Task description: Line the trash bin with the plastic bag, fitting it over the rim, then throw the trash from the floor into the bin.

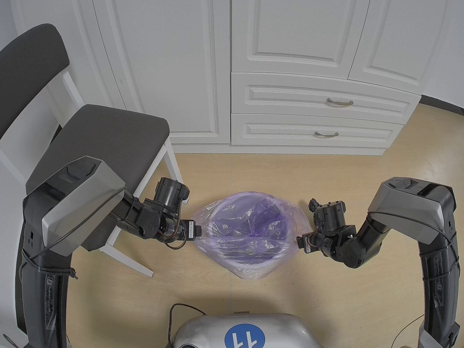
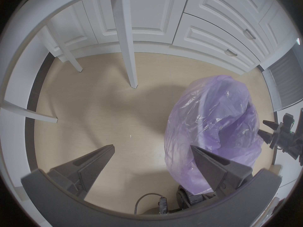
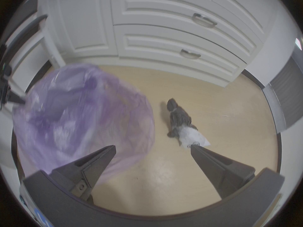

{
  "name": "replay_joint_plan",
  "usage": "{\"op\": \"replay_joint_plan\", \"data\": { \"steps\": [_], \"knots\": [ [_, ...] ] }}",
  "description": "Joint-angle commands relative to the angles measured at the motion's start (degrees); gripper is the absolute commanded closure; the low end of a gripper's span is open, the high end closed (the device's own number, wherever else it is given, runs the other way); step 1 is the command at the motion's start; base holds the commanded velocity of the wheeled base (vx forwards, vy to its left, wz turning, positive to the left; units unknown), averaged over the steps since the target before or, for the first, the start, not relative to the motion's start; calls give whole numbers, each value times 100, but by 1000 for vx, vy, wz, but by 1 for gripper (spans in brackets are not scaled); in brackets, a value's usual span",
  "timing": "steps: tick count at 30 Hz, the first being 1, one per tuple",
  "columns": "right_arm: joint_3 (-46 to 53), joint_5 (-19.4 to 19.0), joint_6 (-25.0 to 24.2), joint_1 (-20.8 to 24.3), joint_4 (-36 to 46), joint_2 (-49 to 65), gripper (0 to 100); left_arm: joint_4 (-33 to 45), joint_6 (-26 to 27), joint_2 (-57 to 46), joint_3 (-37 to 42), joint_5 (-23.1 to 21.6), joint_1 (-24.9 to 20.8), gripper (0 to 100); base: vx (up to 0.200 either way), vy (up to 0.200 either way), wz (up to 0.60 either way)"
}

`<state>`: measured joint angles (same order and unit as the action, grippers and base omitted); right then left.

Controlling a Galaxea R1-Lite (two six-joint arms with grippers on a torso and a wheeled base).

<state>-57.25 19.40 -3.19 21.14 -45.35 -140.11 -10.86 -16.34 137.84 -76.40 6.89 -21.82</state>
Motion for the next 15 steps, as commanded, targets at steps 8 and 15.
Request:
{"op": "replay_joint_plan", "data": {
  "steps": [8,15],
  "knots": [
    [1058,-437,478,646,-352,203,0,-12,139,-170,196,6,46,0,0,0,0],
    [917,-428,161,1024,-888,-228,0,-127,122,-565,310,-38,169,0,0,0,0]
  ]
}}
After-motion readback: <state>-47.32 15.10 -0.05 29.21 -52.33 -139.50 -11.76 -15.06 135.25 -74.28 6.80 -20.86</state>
